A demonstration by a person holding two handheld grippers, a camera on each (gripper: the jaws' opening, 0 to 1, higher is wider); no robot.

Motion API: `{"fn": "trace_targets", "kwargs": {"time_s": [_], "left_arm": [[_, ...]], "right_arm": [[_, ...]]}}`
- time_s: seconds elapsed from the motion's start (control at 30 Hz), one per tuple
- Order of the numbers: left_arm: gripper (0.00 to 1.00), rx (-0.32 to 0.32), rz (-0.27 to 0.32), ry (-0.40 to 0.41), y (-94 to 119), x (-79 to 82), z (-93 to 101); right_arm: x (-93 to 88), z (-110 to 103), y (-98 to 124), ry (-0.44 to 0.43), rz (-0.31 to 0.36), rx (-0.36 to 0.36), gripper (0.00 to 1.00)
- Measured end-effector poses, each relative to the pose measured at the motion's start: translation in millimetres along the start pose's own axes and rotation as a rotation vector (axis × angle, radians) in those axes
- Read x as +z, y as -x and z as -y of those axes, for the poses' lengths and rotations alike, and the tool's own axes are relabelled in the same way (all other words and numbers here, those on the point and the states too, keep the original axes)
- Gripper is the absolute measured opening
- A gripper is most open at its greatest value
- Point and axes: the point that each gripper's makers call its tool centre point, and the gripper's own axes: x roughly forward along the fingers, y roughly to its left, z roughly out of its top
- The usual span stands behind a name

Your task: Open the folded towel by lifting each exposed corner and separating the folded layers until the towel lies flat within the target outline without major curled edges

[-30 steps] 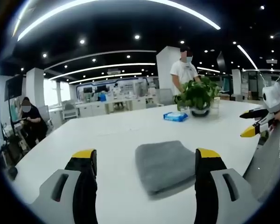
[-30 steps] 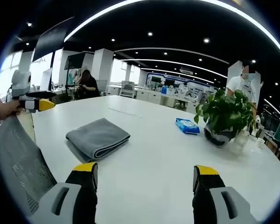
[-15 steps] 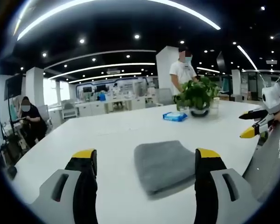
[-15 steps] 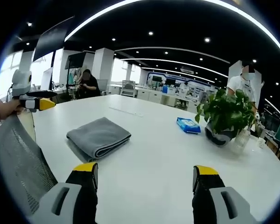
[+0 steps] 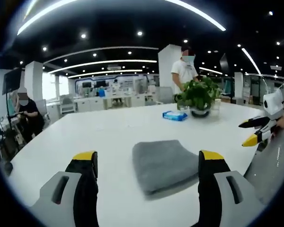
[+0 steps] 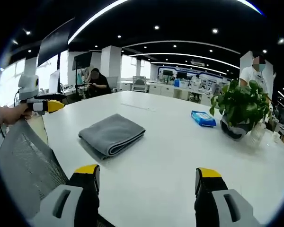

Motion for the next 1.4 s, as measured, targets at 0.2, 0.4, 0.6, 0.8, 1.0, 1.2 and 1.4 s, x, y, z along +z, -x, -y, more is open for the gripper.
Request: {"fn": "trace_targets", "kwargs": {"time_s": [0.2,0.4,0.6,0.8,1.0,1.2,1.4], "left_arm": [[0.83,0.003,-0.150,-0.015,-10.0,-22.9,-10.4],[0.81,-0.081,-0.126,-0.070,-32.6,-2.2,9.1],[0.77,-0.153,-0.124,-0.087,-63.8,1.6,29.4],[0.72,-0.227,-0.202,-0.144,-79.5,-23.4,51.0],[0.69,-0.303,-0.265,-0.216,-83.0,-46.3,73.9],[0.66,-0.356,-0.278,-0.227,-88.4,-54.6,96.4],[0.60,-0.401,-0.303,-0.285,-90.6,-70.6,110.6]], "right_arm": [[12.6,10.4,-1.4,-0.025,-0.011,0.031,0.76],[45.9,27.0,-13.6,0.015,0.005,0.055,0.74],[62.0,34.7,-38.8,0.018,0.011,0.072,0.72],[49.5,16.9,-63.9,-0.046,-0.022,0.110,0.68],[51.3,-7.0,-88.3,-0.001,-0.046,0.179,0.67],[55.9,-25.5,-113.5,0.033,-0.064,0.231,0.66],[39.7,-41.8,-129.9,0.020,-0.119,0.261,0.63]]}}
